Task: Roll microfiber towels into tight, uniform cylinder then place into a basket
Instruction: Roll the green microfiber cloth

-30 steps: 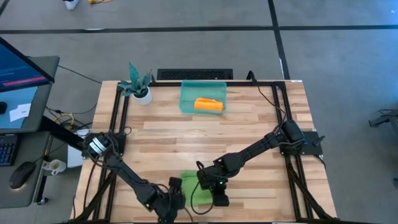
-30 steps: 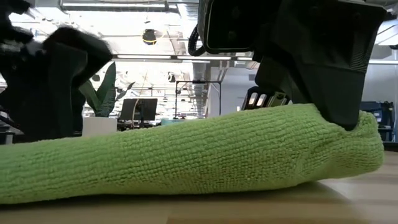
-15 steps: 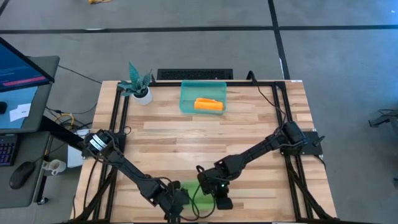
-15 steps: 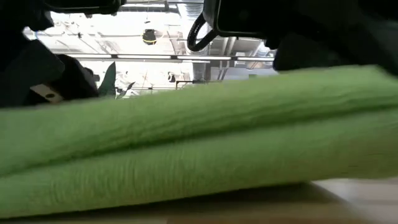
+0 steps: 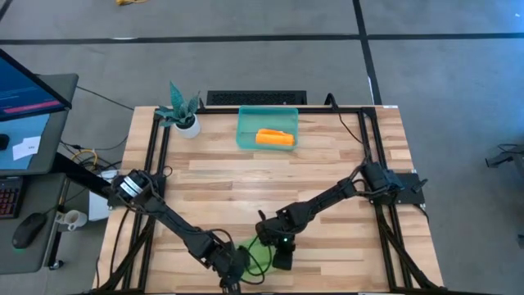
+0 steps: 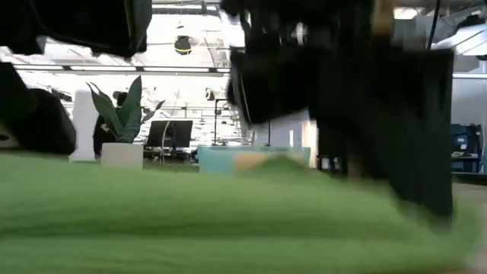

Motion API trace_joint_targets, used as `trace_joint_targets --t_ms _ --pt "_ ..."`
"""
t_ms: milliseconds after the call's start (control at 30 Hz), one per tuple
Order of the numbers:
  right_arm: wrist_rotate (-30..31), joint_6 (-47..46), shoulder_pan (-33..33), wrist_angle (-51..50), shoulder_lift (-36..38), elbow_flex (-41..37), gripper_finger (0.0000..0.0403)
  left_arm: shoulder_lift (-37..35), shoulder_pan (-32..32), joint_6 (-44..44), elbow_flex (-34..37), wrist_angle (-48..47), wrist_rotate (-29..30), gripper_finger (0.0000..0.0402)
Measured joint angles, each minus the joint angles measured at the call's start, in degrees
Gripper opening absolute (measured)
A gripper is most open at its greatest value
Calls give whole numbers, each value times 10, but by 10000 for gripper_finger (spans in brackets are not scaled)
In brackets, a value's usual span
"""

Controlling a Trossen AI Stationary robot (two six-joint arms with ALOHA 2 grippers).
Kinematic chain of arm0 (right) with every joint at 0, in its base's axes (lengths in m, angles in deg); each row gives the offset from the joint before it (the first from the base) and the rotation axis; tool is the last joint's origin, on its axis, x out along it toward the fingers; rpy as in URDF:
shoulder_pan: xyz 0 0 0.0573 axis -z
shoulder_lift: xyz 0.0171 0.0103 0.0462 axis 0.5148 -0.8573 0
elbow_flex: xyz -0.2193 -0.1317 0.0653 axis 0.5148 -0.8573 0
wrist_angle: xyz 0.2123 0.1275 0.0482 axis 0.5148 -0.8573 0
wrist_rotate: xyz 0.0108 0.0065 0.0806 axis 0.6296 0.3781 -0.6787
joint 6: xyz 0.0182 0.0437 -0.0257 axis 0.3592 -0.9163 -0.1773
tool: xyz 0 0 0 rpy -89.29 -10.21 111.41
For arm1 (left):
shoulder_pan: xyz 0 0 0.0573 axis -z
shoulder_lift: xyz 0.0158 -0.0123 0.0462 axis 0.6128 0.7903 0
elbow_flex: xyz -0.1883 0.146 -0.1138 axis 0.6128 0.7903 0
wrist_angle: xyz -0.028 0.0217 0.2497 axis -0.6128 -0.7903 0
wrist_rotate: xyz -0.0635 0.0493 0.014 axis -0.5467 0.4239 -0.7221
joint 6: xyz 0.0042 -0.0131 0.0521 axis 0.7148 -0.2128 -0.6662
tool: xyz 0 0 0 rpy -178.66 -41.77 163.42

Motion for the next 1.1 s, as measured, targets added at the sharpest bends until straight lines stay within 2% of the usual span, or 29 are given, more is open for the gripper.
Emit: trace_joint_targets --t_ms 100,500,633,900,1100 --pt "-11 -18 6 3 -20 0 17 -1 0 -3 -1 -4 0 27" --pt "-7 -42 15 13 -15 -2 18 -1 2 -13 -1 -26 27 32" --pt "-7 -43 15 13 -15 -2 14 -1 2 -21 -1 -34 29 54" --pt "-5 -44 15 14 -15 -2 18 -2 1 -47 -2 -34 22 131" --pt "-5 -37 15 14 -15 -2 15 -16 10 -57 0 -48 42 128"
